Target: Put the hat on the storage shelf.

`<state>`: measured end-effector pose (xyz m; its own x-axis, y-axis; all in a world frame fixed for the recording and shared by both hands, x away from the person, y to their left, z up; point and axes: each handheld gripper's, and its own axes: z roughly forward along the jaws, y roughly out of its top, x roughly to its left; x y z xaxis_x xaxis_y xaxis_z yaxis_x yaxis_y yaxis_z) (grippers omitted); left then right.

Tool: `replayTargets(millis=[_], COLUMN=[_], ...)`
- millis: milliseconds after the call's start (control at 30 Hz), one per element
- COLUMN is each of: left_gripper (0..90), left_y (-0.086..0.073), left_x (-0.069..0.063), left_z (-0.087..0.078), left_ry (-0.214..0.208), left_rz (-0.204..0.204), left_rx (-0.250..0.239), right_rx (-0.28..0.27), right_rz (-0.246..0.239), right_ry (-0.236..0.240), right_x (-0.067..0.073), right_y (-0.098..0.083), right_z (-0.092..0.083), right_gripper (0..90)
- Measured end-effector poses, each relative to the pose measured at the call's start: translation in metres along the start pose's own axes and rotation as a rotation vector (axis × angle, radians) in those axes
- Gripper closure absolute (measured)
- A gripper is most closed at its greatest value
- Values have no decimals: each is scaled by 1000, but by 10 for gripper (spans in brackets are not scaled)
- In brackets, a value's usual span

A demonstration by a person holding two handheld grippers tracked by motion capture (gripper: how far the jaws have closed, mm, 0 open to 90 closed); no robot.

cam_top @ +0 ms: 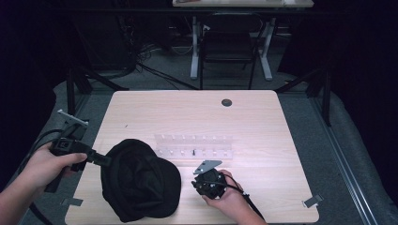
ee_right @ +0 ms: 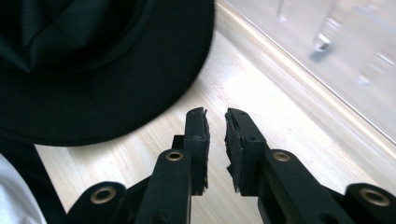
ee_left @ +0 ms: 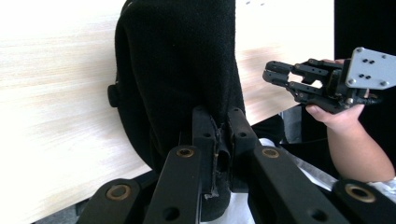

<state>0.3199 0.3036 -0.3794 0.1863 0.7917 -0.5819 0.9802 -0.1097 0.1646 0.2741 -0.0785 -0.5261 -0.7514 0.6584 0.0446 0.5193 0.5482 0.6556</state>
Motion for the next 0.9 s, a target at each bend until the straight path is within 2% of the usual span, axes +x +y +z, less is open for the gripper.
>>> replayTargets(millis=[133,200,233,267,300,333,400,600,633,667,767,900], left_gripper=[851,852,852,852,852,852,852,852,852,852,852,852], left_y=[2,3,3,3,3,3,4,6,7,7,9,10], left_x=[-5,-9,-11,-13,-17,-17,-20,-26,-29,-29,-36,-39], left_z=[-4,-7,-9,-11,-14,-14,-16,-21,-23,-23,-27,-32], left_ry=[-13,-29,-50,-55,-59,-59,-62,-80,-82,-82,-77,-75], left_rz=[-1,-3,-4,-1,8,8,12,11,15,15,30,36], left_rx=[-6,-19,-22,-25,-31,-31,-36,-46,-50,-50,-59,-73], right_rx=[-4,-9,-3,-23,-14,-28,-19,-24,-37,-37,-56,-84], right_rz=[12,14,12,37,37,58,55,87,113,113,157,182], right_ry=[-14,-22,-28,-40,-40,-44,-49,-76,-80,-80,-89,-78], right_x=[-8,-12,-15,-18,-21,-23,-26,-37,-42,-42,-52,-59], right_y=[-4,-6,-7,-10,-12,-15,-17,-32,-36,-36,-43,-50], right_z=[-7,-11,-14,-18,-21,-23,-25,-36,-40,-40,-47,-49], right_gripper=[782,781,780,777,777,776,776,773,772,772,769,764])
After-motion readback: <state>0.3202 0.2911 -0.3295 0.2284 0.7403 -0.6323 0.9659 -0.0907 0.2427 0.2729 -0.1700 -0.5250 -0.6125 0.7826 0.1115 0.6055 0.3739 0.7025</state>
